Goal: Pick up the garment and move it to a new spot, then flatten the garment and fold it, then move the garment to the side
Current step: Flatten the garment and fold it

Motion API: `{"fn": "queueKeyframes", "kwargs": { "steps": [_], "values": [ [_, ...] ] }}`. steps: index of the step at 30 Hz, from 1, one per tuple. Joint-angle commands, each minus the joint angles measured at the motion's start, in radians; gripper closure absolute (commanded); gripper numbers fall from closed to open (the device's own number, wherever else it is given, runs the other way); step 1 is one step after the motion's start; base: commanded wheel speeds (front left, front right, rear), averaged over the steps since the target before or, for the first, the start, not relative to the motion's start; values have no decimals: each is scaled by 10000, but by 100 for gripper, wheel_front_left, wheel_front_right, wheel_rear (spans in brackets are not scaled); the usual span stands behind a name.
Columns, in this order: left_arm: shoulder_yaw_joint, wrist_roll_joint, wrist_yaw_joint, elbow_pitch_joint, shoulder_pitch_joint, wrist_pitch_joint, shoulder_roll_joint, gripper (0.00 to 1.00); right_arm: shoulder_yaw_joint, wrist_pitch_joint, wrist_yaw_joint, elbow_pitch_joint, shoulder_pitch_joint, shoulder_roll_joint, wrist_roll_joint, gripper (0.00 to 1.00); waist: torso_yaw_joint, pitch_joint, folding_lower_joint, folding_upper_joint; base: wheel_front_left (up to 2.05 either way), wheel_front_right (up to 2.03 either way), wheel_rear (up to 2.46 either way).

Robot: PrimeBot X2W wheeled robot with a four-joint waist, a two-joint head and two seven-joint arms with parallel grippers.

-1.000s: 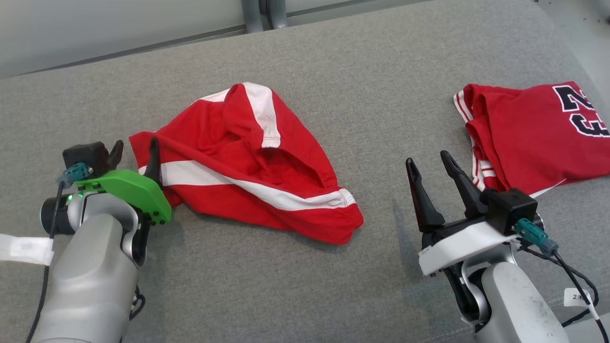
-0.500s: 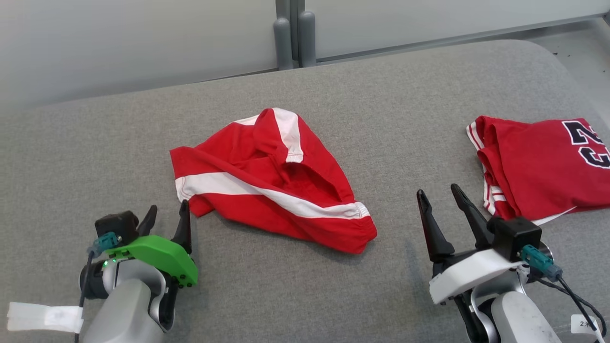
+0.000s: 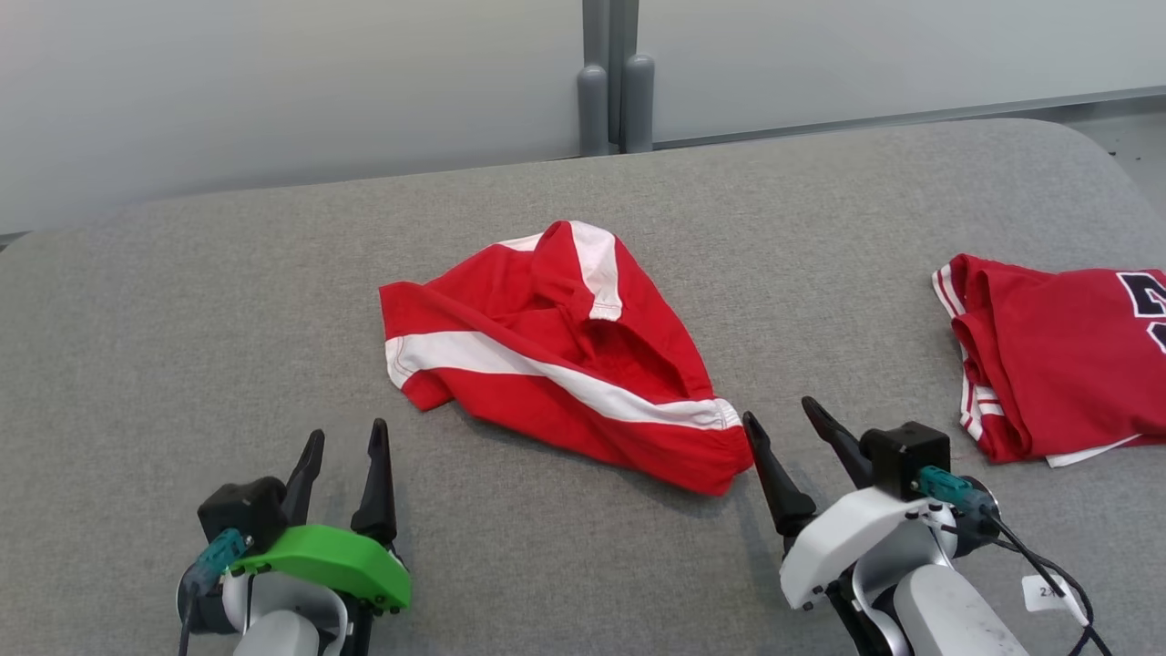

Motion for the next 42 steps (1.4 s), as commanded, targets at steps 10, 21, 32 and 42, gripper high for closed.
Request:
{"fn": "queueKeyframes", "kwargs": {
  "steps": [10,21,32,42],
  "values": [
    [110,62,377,-1452,1163,24,-113,0,541,96,1,2417,-1310,-32,1011,0,683,73,0,31,0,0,0],
    [132,-33,611,-2058,1391,203,71,0,1356,-309,1,4411,-2526,-200,2172,100,920,196,0,31,0,0,0],
    [-164,-84,548,-2462,1491,347,13,0,-88,-1587,-1,5973,-3367,-882,826,100,782,353,0,31,0,0,0],
    [-399,-125,514,-2647,1550,506,54,0,-1132,-1736,-1,6712,-3573,-508,-167,69,696,437,0,31,0,0,0]
  ]
}}
